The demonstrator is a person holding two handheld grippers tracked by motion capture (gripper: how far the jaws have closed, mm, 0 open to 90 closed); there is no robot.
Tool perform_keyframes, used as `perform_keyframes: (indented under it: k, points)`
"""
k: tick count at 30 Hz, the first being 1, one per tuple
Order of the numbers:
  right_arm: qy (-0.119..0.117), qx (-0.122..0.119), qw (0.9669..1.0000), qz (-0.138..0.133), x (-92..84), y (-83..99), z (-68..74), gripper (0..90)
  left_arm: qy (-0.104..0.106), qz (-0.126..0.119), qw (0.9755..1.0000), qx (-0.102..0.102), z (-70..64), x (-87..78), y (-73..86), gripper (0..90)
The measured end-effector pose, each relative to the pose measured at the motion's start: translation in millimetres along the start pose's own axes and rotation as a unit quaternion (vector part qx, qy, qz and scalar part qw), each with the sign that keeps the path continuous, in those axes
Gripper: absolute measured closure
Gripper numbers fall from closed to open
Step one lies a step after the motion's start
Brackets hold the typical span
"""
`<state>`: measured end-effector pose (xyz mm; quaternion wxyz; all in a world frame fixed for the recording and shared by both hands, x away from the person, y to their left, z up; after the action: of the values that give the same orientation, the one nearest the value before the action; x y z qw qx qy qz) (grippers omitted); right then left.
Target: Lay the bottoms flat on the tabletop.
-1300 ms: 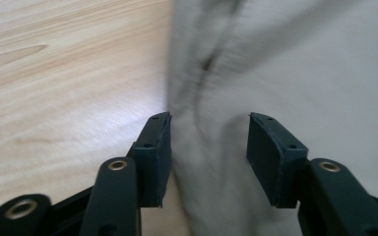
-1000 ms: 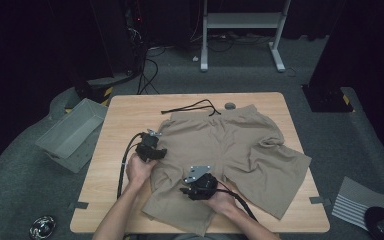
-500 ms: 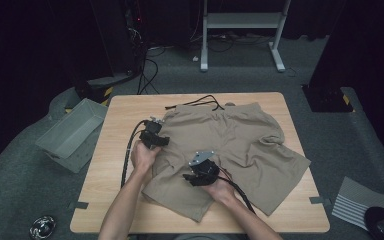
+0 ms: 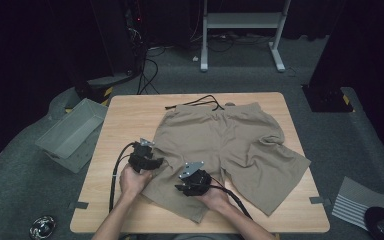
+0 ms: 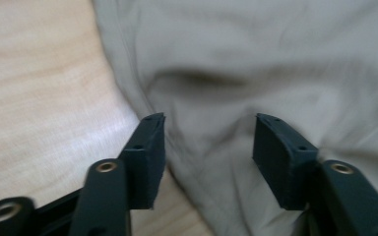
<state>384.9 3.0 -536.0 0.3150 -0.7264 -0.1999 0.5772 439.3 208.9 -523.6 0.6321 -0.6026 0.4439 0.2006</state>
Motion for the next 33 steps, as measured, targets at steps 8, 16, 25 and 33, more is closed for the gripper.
perform_keyframes:
  k: [8, 16, 25, 33]
  points:
    - [-0.009, -0.025, 0.9996, 0.003, -13.7, 12.6, -0.5, 89.4, -0.045, 0.006, 0.9981, 0.040, 8.2, 9.0, -18.2, 81.9]
    - [0.031, -0.009, 0.9994, 0.012, -32.0, 28.4, -11.4, 75.3, -0.035, -0.006, 0.9993, 0.005, 15.9, 2.4, -21.6, 60.4]
    - [0.051, 0.015, 0.9985, 0.014, -56.8, 45.1, -6.3, 62.4, -0.006, -0.007, 0.9998, 0.018, -3.6, -20.1, 22.9, 47.6]
    - [0.033, 0.038, 0.9986, 0.013, -48.7, 50.1, -16.7, 88.2, -0.025, -0.007, 0.9993, 0.026, 7.1, -16.8, 21.2, 76.0]
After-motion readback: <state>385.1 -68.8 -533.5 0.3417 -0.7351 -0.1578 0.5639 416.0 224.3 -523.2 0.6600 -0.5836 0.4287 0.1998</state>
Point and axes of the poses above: each handheld gripper's, and its own axes: x roughly forward along the jaws, y roughly out of its underside, z roughly to its left, the point moved 2 cm from there along x, roughly forward along the jaws, and after that the axes turned 10 degrees about -x, right-handed, at the moved point
